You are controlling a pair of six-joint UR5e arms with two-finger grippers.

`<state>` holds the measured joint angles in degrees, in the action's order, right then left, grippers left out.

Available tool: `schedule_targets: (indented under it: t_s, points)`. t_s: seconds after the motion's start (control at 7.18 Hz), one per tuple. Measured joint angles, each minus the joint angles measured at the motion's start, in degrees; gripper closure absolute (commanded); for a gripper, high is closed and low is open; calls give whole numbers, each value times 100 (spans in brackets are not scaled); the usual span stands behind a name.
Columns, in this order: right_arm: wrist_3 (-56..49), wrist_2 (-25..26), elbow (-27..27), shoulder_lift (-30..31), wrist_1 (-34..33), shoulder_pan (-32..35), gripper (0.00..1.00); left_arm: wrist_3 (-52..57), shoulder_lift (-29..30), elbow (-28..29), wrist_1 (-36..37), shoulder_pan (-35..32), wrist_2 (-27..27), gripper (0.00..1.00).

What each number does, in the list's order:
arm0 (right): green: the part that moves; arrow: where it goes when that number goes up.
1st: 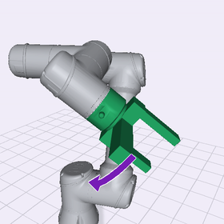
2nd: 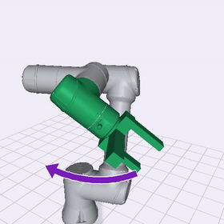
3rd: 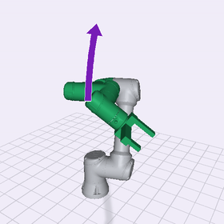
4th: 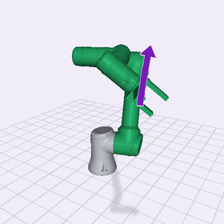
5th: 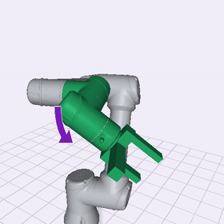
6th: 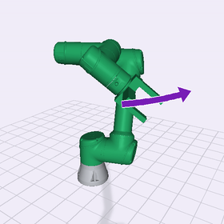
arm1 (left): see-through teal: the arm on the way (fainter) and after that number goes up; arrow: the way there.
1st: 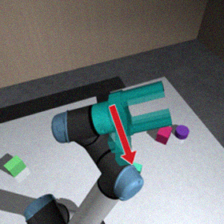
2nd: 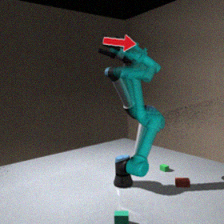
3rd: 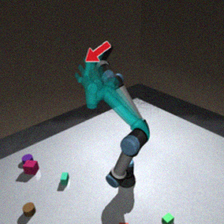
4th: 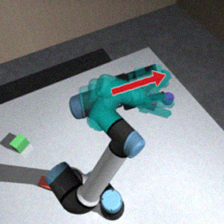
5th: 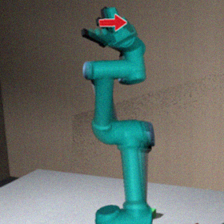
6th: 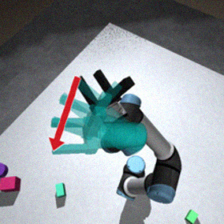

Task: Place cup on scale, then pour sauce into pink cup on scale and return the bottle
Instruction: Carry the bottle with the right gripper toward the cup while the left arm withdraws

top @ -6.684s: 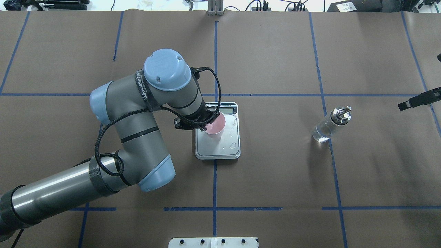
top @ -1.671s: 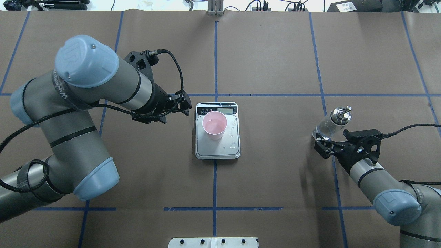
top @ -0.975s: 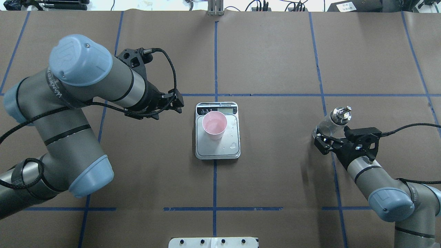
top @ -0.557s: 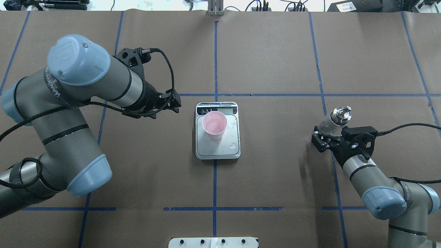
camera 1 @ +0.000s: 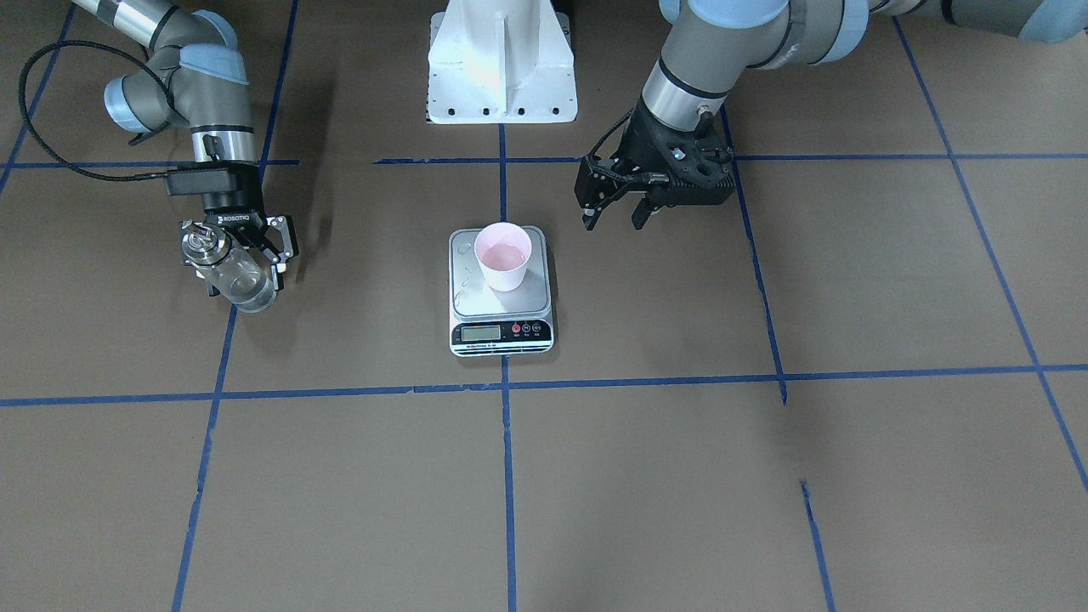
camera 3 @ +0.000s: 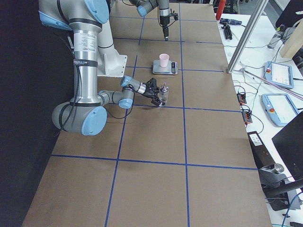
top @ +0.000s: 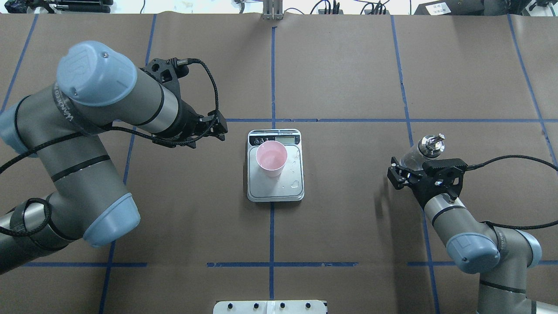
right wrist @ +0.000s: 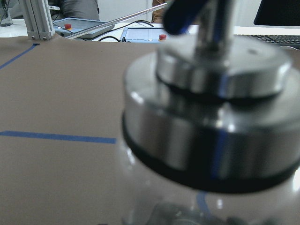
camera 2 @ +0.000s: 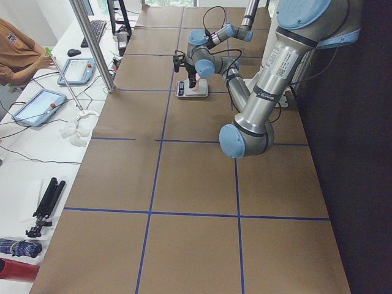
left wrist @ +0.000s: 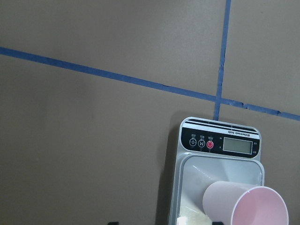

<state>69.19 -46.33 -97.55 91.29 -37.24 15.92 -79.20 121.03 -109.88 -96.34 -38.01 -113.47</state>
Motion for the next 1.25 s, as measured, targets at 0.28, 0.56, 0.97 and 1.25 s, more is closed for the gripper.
schedule_targets:
  t_s: [0.28,0.56,0.97,1.25]
  points:
    - [-1,1,0,0,7,11,100,-2,-52,-5,-1,-4,0,28]
    - [-2,3,-59,-10,99,25,100,123,-118,-28,-4,-97,-2,29]
    - [-157,-40,-507,-55,51,112,100,1627,-1052,-457,30,-555,-8,29]
    - [-229,-76,-884,-495,-1048,120,100,2692,-1823,-619,-6,-989,-14,32]
